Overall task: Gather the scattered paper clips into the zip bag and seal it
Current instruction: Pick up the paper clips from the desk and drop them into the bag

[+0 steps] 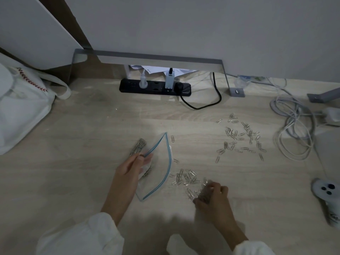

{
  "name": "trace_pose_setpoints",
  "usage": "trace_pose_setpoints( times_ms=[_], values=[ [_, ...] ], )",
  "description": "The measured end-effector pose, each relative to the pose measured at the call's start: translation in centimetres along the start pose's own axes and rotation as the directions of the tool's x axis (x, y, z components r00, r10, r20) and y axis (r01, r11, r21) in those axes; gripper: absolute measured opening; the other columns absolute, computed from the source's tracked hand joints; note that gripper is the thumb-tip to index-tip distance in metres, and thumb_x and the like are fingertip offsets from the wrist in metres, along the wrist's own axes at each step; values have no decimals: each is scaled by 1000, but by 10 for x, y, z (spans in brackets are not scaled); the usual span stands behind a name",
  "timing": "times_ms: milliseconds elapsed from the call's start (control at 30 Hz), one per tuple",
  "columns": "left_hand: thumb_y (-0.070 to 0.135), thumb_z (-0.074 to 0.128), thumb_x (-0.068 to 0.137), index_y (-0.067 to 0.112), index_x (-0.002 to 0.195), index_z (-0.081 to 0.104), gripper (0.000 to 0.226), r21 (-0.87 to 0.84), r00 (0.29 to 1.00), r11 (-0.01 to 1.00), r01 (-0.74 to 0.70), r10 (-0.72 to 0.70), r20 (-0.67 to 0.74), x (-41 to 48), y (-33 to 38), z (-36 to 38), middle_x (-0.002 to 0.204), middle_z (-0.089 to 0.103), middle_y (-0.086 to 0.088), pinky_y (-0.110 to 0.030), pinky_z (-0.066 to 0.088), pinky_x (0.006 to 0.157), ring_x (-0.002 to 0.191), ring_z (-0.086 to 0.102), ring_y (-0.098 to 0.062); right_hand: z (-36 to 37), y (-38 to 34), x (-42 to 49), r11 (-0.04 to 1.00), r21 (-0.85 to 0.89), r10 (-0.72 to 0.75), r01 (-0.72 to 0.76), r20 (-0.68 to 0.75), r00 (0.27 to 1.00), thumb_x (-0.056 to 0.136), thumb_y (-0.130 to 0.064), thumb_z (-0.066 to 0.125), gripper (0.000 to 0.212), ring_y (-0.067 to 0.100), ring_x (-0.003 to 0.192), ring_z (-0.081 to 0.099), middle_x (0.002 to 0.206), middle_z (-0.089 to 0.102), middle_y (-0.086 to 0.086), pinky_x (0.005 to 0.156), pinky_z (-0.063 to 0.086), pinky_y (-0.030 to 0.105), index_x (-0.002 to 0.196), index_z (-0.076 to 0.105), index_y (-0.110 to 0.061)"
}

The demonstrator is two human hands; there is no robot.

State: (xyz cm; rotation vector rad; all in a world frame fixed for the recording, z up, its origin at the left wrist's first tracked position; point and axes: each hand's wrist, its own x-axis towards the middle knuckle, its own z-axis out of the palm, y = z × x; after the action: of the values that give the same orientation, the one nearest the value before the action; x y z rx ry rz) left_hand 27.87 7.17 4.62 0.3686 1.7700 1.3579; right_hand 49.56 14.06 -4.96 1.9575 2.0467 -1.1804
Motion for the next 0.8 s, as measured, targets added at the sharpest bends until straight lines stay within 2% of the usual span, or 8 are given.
trace_pose_setpoints(
  times_ms=[133,267,333,500,600,700,800],
  values=[
    [13,41,96,25,92,66,28,14,1000,1000,-15,15,-5,2,-1,-1,100,70,8,-22,45,89,97,62,1,9,-8,-1,999,-16,-36,35,-20,999,74,-11,67,33,32,93,58,101,33,0,71,42,30,96,43,-16],
    [11,41,96,25,90,65,29,9,1000,1000,-17,17,-18,3,-2,-5,98,70,7,-22,45,87,94,63,2,12,-8,0,997,-23,-69,69,-15,997,78,-5,57,19,26,89,54,101,48,7,76,39,28,83,45,-19],
    [11,41,96,24,91,65,28,-4,1000,1000,-13,13,-23,3,-2,-5,98,70,7,-22,46,89,90,64,4,12,-8,1,994,-54,-99,99,-3,995,79,-4,54,17,26,87,51,96,49,7,79,40,30,80,45,-18],
    [11,40,96,21,97,65,26,1,1000,1000,-16,16,-16,3,-2,-5,100,70,7,-22,45,90,88,64,6,13,-11,2,976,-139,-163,167,38,986,86,-8,51,17,33,96,53,99,50,13,76,36,33,81,37,-16],
    [12,40,96,22,97,65,27,4,1000,1000,-16,16,-13,2,-4,-9,100,71,8,-24,45,92,97,63,1,14,-12,0,985,-79,-151,151,6,988,82,-10,57,18,36,91,55,93,41,5,69,35,34,87,40,-14],
    [14,40,97,26,94,66,28,22,1000,1000,-21,21,-12,1,-5,-12,99,71,10,-25,45,92,99,64,-2,15,-12,-6,994,-27,-102,102,-17,995,72,-18,70,44,34,89,59,100,36,0,66,42,32,108,45,-11],
    [15,40,97,27,93,66,29,26,1000,1000,-17,17,-10,-1,-6,-13,99,71,10,-25,45,93,101,63,-2,15,-9,-10,996,-26,-84,84,6,996,65,-19,76,60,32,93,58,103,31,-1,70,45,31,115,43,-12]
  ],
)
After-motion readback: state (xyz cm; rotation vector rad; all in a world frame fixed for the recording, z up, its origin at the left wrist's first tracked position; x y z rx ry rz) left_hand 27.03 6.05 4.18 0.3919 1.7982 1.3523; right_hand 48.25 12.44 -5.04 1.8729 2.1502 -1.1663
